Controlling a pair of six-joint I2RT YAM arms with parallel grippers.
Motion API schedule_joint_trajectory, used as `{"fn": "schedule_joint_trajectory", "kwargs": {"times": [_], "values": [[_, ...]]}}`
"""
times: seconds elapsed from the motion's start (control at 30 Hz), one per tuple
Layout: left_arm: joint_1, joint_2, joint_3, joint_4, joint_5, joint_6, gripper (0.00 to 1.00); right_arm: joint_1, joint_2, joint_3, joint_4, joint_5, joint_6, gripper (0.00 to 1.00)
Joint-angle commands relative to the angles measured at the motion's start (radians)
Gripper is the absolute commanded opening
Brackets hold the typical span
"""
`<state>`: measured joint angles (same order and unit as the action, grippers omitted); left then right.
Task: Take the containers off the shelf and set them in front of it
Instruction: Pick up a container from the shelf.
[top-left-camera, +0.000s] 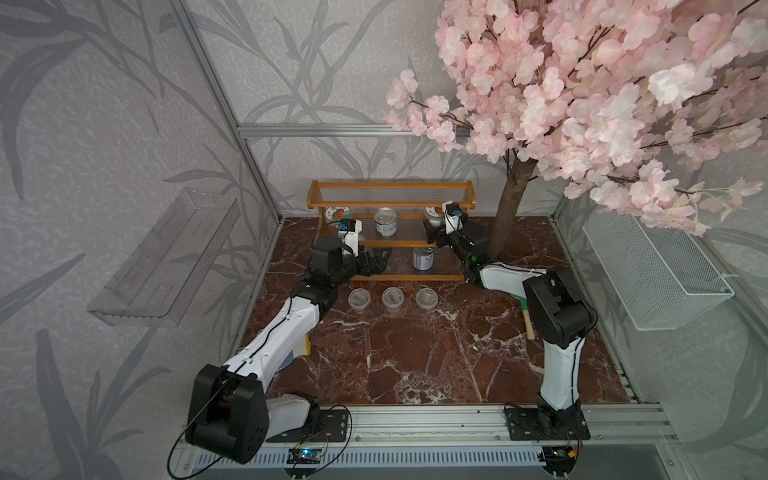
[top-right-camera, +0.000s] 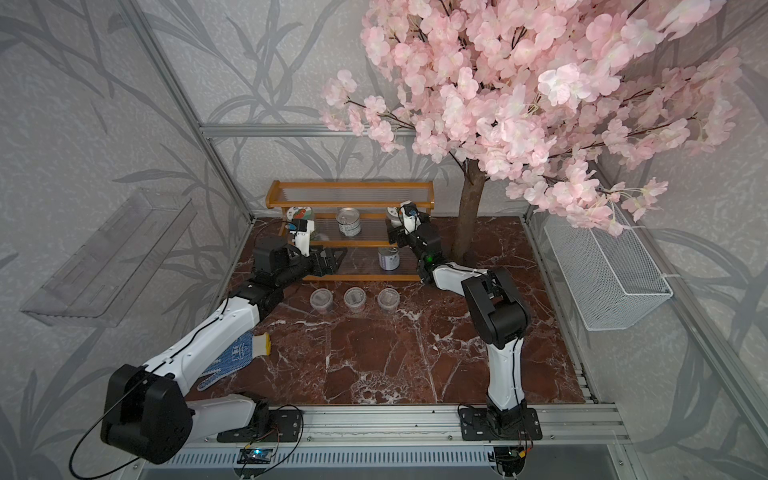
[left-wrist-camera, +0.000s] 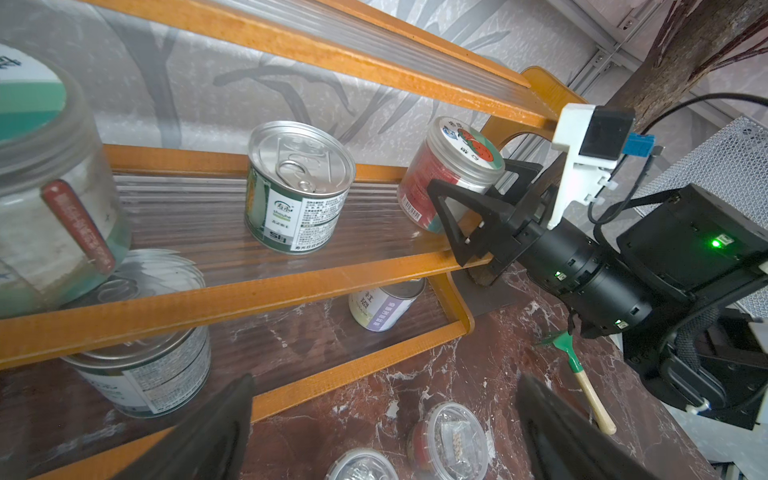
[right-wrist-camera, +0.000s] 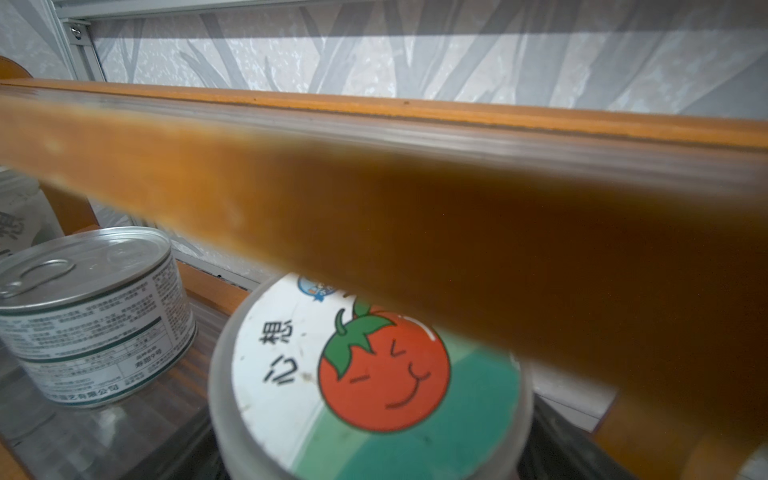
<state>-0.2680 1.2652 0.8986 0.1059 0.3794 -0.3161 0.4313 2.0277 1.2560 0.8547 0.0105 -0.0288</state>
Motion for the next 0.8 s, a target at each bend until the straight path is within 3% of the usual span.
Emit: {"fn": "schedule_joint_trajectory", "kwargs": {"times": [0.0,0.33,0.5,0.77], "values": [[0.004,0.002,0.000,0.017,0.015,0.000,1.00,0.002,0.021,0.044,0.036,0.035,-0.010,0.99],[0.004,0.005,-0.001,0.017,0.017,0.000,1.00,0.003,0.033,0.060,0.050,0.027,-0.023,1.00],[0.004,0.009,0.002,0.013,0.018,0.001,1.00,0.004,0.025,0.038,0.076,0.000,-0.031,0.86],[0.004,0.015,0.004,0.004,0.021,0.005,1.00,0.004,-0.006,-0.005,0.116,-0.036,-0.034,0.80]]}}
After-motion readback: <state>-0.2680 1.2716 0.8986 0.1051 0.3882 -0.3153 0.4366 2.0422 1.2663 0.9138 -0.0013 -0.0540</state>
